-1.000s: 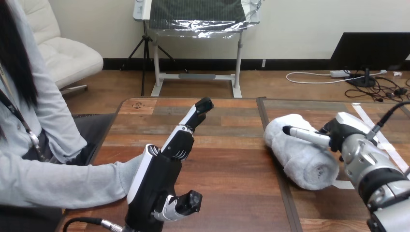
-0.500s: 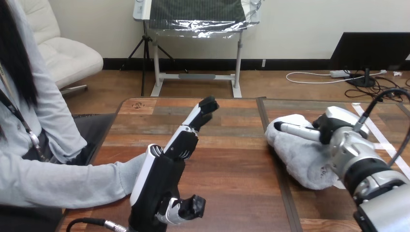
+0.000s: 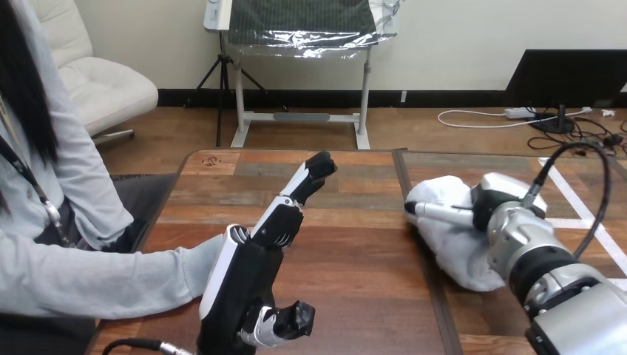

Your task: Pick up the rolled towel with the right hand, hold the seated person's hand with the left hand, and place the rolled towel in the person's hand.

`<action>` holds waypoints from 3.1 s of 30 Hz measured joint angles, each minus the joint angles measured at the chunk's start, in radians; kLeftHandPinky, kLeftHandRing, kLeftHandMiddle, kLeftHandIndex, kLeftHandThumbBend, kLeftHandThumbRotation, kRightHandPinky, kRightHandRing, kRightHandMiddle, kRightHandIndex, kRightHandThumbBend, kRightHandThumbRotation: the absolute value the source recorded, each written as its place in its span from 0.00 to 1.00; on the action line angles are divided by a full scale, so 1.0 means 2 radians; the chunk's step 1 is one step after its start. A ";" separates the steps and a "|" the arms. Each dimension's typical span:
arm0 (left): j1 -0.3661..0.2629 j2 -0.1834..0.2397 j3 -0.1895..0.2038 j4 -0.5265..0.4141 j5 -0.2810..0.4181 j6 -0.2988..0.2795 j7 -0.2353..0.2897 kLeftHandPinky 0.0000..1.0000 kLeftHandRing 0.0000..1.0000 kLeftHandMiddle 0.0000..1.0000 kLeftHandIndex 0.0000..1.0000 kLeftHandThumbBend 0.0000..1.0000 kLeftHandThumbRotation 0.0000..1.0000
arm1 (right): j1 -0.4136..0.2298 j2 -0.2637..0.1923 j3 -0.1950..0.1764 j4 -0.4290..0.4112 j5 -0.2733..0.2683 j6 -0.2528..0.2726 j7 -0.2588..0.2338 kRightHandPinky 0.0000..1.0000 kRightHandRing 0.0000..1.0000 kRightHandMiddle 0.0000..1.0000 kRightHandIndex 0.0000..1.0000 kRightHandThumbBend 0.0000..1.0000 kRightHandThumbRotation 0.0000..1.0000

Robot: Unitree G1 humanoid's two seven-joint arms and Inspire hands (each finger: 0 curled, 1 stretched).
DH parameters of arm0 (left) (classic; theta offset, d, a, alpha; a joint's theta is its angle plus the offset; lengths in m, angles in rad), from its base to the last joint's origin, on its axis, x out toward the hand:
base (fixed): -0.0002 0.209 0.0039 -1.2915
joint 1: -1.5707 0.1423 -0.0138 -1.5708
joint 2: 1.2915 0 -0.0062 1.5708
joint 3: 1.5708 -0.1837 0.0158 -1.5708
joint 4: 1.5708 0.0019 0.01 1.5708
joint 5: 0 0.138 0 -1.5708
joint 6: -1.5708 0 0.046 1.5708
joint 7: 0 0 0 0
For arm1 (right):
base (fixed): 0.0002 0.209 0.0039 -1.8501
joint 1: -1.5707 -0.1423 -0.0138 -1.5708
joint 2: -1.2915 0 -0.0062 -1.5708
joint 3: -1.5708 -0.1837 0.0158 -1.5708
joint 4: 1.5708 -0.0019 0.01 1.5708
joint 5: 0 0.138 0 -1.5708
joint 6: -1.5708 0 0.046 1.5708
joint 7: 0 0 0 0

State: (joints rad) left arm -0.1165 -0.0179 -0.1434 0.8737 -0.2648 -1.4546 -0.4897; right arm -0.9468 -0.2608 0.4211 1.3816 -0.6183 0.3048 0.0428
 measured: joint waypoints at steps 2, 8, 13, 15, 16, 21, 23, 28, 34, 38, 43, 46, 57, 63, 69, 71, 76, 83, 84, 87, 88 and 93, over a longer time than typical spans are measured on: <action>0.001 0.000 0.000 0.000 0.000 0.000 0.002 0.94 0.95 0.94 0.88 0.97 0.84 | 0.000 0.001 0.006 0.000 -0.007 0.000 0.006 0.38 0.83 0.88 0.94 1.00 0.93; 0.004 0.000 0.000 0.000 0.000 0.000 0.006 0.95 0.95 0.94 0.88 0.96 0.84 | 0.000 0.001 0.015 0.000 -0.012 0.003 0.007 0.40 0.74 0.85 0.98 1.00 0.81; 0.005 0.000 -0.001 0.000 0.002 0.000 0.010 0.96 0.95 0.94 0.88 0.95 0.84 | 0.001 0.002 0.016 0.000 -0.011 0.003 0.002 0.40 0.69 0.82 0.98 1.00 0.70; 0.005 0.000 -0.001 0.000 0.002 0.000 0.011 0.96 0.95 0.94 0.88 0.95 0.84 | 0.002 0.002 0.015 0.000 -0.009 0.002 -0.004 0.42 0.68 0.80 0.96 1.00 0.63; 0.005 0.000 -0.001 0.000 0.002 0.000 0.012 0.96 0.95 0.94 0.88 0.95 0.84 | 0.003 0.002 0.014 0.000 -0.008 0.001 -0.007 0.44 0.69 0.80 0.94 1.00 0.61; 0.005 0.000 -0.001 0.000 0.002 -0.002 0.014 0.96 0.95 0.94 0.88 0.94 0.85 | 0.011 0.002 0.007 0.000 -0.003 -0.010 -0.025 0.49 0.71 0.79 0.89 1.00 0.52; 0.005 0.000 -0.002 0.000 0.002 -0.002 0.014 0.96 0.95 0.94 0.88 0.94 0.85 | 0.013 0.002 0.005 0.000 -0.003 -0.013 -0.029 0.48 0.69 0.78 0.87 1.00 0.47; 0.005 0.000 -0.002 0.000 0.002 -0.004 0.015 0.96 0.96 0.94 0.88 0.93 0.86 | 0.020 0.002 0.001 0.000 -0.002 -0.021 -0.044 0.42 0.61 0.73 0.84 1.00 0.36; 0.006 0.000 -0.003 0.000 0.001 -0.005 0.015 0.96 0.95 0.94 0.88 0.93 0.86 | 0.027 0.002 -0.002 0.000 -0.001 -0.036 -0.066 0.36 0.51 0.64 0.82 1.00 0.19; 0.007 0.000 -0.004 0.000 0.002 -0.005 0.016 0.95 0.95 0.94 0.88 0.92 0.86 | 0.032 0.002 -0.002 0.000 -0.002 -0.045 -0.079 0.32 0.45 0.57 0.81 1.00 0.12; 0.009 0.001 -0.004 -0.001 0.003 -0.006 0.018 0.95 0.95 0.94 0.88 0.91 0.85 | 0.036 0.002 -0.002 -0.001 -0.002 -0.058 -0.093 0.30 0.39 0.50 0.75 0.98 0.03; 0.010 0.001 -0.004 -0.001 0.004 -0.006 0.020 0.95 0.95 0.94 0.87 0.90 0.86 | 0.040 0.001 -0.006 -0.001 0.001 -0.067 -0.105 0.31 0.39 0.48 0.69 0.94 0.02; 0.012 0.002 -0.008 -0.004 0.000 -0.006 0.022 0.93 0.94 0.94 0.87 0.91 0.85 | 0.061 -0.007 -0.042 -0.002 0.038 -0.127 -0.144 0.50 0.55 0.58 0.51 0.88 0.00; 0.013 0.003 -0.011 -0.005 -0.001 -0.006 0.022 0.92 0.94 0.93 0.87 0.89 0.85 | 0.075 -0.013 -0.069 -0.002 0.069 -0.162 -0.155 0.57 0.60 0.60 0.47 0.89 0.00; 0.014 0.003 -0.015 -0.005 -0.002 -0.006 0.023 0.91 0.93 0.93 0.87 0.88 0.85 | 0.090 -0.020 -0.097 -0.002 0.096 -0.201 -0.164 0.58 0.60 0.60 0.45 0.87 0.00; 0.014 0.003 -0.017 -0.005 -0.002 -0.006 0.023 0.91 0.93 0.92 0.87 0.89 0.85 | 0.093 -0.021 -0.105 -0.002 0.106 -0.211 -0.165 0.58 0.59 0.58 0.46 0.87 0.00; 0.014 0.004 -0.020 -0.005 -0.003 -0.006 0.022 0.92 0.94 0.93 0.87 0.90 0.84 | 0.102 -0.024 -0.129 -0.002 0.128 -0.238 -0.168 0.52 0.54 0.54 0.46 0.86 0.00; 0.014 0.008 -0.021 -0.005 -0.002 -0.006 0.022 0.93 0.94 0.93 0.87 0.93 0.84 | 0.115 -0.024 -0.156 -0.002 0.158 -0.289 -0.169 0.41 0.45 0.50 0.46 0.85 0.00; 0.014 0.009 -0.021 -0.005 -0.002 -0.005 0.022 0.93 0.94 0.93 0.87 0.94 0.84 | 0.117 -0.024 -0.159 -0.002 0.163 -0.297 -0.169 0.41 0.44 0.50 0.46 0.85 0.00; 0.014 0.010 -0.021 -0.005 -0.002 -0.005 0.022 0.92 0.94 0.93 0.87 0.94 0.83 | 0.123 -0.023 -0.168 -0.002 0.174 -0.321 -0.169 0.39 0.43 0.48 0.45 0.84 0.00; 0.014 0.010 -0.020 -0.005 -0.002 -0.005 0.022 0.92 0.94 0.93 0.87 0.95 0.83 | 0.125 -0.022 -0.171 -0.002 0.175 -0.328 -0.169 0.39 0.43 0.48 0.45 0.84 0.00; 0.014 0.012 -0.017 -0.005 0.001 -0.004 0.024 0.92 0.93 0.92 0.87 0.97 0.84 | 0.133 -0.018 -0.182 -0.003 0.188 -0.358 -0.169 0.36 0.40 0.47 0.44 0.84 0.00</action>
State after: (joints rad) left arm -0.0887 0.0066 -0.1782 0.8633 -0.2628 -1.4633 -0.4410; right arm -0.6810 -0.2974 0.0567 1.3754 -0.2424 -0.4116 -0.2958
